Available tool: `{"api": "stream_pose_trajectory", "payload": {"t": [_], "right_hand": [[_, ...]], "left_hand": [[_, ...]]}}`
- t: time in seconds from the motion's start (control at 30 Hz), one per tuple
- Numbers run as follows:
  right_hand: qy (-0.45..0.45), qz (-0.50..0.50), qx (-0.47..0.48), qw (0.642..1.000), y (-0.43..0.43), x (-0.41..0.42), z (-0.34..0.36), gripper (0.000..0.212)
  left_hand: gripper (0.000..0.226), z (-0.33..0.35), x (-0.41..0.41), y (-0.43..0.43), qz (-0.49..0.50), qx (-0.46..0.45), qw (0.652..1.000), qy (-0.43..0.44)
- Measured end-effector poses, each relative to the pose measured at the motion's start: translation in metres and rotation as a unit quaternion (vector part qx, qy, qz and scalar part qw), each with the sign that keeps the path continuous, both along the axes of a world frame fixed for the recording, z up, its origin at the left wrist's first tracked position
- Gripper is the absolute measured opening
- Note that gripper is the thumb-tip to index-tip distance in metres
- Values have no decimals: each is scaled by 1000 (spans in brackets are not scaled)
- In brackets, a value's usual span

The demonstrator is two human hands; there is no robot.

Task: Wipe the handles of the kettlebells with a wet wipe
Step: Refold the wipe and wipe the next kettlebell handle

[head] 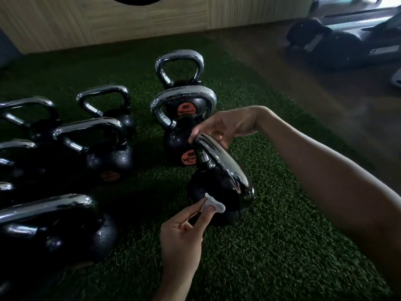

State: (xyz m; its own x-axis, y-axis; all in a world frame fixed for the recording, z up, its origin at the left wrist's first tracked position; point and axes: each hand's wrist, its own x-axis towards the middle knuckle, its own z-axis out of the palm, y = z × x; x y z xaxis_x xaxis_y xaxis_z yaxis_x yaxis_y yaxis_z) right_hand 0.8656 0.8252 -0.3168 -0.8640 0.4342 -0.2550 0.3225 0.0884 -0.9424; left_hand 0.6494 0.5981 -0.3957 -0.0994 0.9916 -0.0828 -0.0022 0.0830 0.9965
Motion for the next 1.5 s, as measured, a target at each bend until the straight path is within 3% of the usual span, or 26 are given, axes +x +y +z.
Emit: {"api": "stream_pose_trajectory", "payload": {"t": [0.23, 0.43, 0.53, 0.63, 0.77, 0.97, 1.07, 1.23, 1.4, 1.5], "right_hand": [[54, -97, 17, 994, -16, 11, -24, 89], [91, -257, 60, 960, -55, 33, -34, 86], [115, -303, 93, 941, -76, 37, -35, 69], [103, -313, 129, 935, -93, 37, -30, 57], [20, -305, 196, 932, -97, 44, -24, 65], [-42, -266, 171, 948, -87, 42, -3, 68], [-30, -278, 171, 945, -92, 39, -6, 64], [-79, -349, 258, 897, -111, 43, -20, 66], [-71, -412, 270, 868, -133, 38, -21, 61], [-151, -449, 306, 826, -141, 37, -23, 69]], "left_hand": [[14, 5, -10, -7, 46, -36, 998, -29], [16, 14, -18, -7, 61, -39, 997, -19], [18, 19, -21, -4, 72, -30, 996, -30], [17, 22, -23, -5, 96, -23, 994, -43], [19, 27, -22, -19, 76, -25, 995, -64], [12, 31, -16, -28, 66, -57, 992, -88], [14, 32, -18, -24, 82, -58, 991, -88], [16, 38, -19, -22, 84, -9, 991, -105], [18, 49, -23, -13, 68, 28, 990, -119], [23, 59, -24, -3, 54, 66, 990, -111]]}}
